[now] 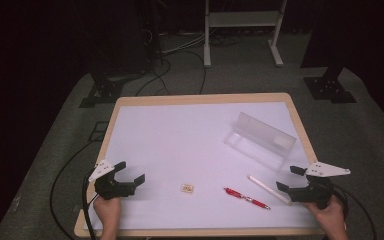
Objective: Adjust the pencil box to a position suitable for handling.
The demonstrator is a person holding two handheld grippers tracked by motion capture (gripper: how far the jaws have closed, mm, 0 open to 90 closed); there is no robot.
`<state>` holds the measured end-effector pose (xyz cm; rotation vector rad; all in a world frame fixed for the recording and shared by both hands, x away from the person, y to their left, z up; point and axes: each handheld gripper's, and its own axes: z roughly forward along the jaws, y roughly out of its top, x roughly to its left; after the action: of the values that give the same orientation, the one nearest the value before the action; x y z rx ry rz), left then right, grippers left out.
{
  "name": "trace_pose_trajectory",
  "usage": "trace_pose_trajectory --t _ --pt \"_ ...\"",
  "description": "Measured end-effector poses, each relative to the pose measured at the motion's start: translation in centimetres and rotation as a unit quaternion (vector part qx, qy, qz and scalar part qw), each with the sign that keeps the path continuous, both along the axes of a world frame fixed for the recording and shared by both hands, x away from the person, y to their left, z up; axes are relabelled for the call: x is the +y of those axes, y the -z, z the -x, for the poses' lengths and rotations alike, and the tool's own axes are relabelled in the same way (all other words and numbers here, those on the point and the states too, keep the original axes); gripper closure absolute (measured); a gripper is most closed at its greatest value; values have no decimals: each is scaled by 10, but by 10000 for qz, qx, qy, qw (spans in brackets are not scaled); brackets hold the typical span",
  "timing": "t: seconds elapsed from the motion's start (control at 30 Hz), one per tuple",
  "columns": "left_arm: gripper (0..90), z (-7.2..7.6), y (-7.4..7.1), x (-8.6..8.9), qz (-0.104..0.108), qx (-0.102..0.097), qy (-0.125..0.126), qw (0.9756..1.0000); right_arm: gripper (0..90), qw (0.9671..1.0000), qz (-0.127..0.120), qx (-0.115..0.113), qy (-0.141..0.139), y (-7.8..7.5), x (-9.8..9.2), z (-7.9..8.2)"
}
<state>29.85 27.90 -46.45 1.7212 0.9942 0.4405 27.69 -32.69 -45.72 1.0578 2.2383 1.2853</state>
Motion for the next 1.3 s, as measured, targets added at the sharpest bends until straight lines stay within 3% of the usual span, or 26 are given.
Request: trace_pose_trajectory --t 0.6,0.9,1.3 --pt "0 0 0 2 56 -29 50 10000 153 9980 460 68 -437 -23 24 -18" --pt "0 0 0 1 43 -21 23 10000 153 9971 479 188 -566 -31 35 -32" --pt "0 0 0 3 72 -35 11 10000 152 9924 754 242 -940 -47 53 -49"
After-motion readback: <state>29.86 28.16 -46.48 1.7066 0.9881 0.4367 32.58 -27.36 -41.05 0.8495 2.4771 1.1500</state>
